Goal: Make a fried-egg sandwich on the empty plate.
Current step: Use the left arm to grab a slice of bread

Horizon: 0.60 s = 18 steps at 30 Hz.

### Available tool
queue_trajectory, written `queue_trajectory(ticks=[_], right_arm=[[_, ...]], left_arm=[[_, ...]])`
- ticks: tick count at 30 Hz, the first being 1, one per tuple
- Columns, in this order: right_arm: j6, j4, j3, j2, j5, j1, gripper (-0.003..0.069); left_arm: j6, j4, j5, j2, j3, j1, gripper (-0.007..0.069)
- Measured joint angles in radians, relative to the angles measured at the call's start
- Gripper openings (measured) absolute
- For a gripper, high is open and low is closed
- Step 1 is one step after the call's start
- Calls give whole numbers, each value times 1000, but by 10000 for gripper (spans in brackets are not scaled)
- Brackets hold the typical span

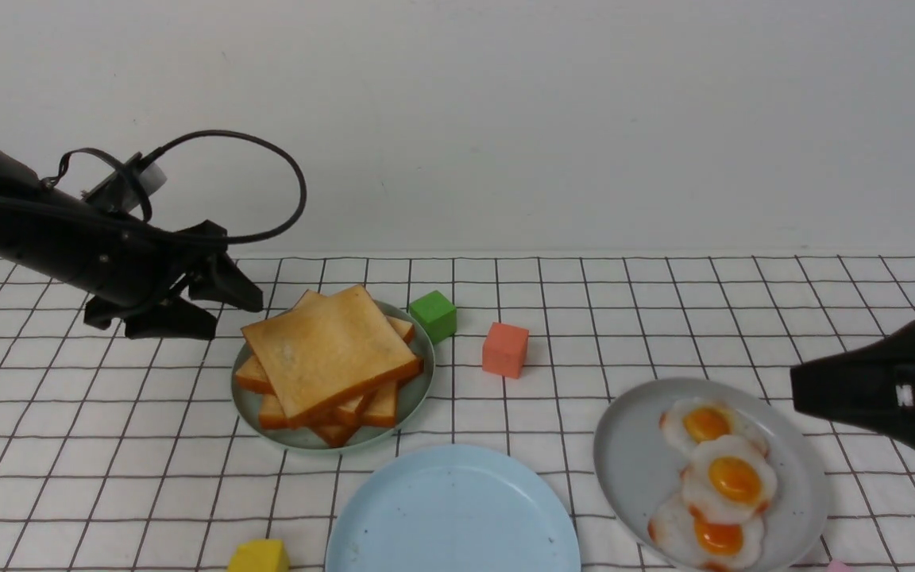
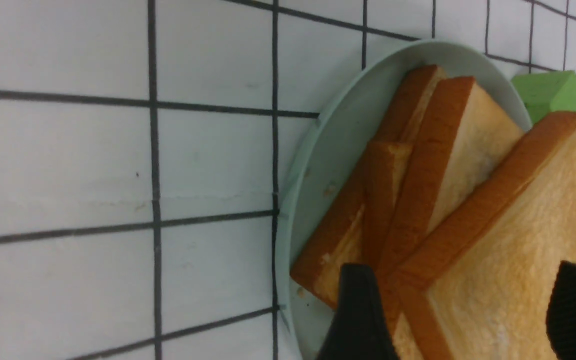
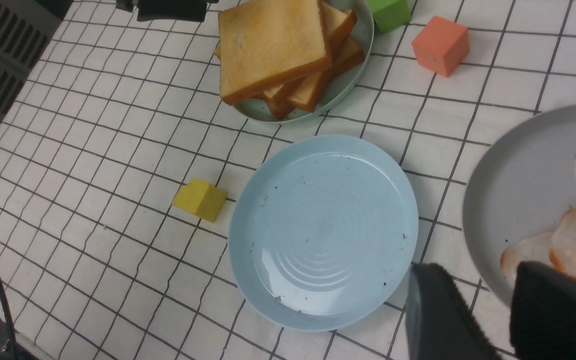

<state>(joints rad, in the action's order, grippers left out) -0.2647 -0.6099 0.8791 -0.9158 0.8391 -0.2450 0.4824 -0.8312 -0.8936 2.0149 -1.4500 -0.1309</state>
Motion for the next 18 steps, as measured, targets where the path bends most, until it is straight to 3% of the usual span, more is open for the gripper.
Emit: queue_trajectory(ticks=[11, 14, 15, 18], right_arm=[[0, -3, 0, 0, 11, 0, 249], [0, -4, 0, 0, 12, 0, 249], [0, -4, 0, 0, 12, 0, 249], [0, -5, 0, 0, 12, 0, 249]], left_arm=[[176, -140, -37, 82, -5, 0, 459], [196, -148, -37, 99, -5, 0, 367], [197, -149, -37, 100, -5, 0, 367], [207, -156, -37, 97, -6, -1, 217]])
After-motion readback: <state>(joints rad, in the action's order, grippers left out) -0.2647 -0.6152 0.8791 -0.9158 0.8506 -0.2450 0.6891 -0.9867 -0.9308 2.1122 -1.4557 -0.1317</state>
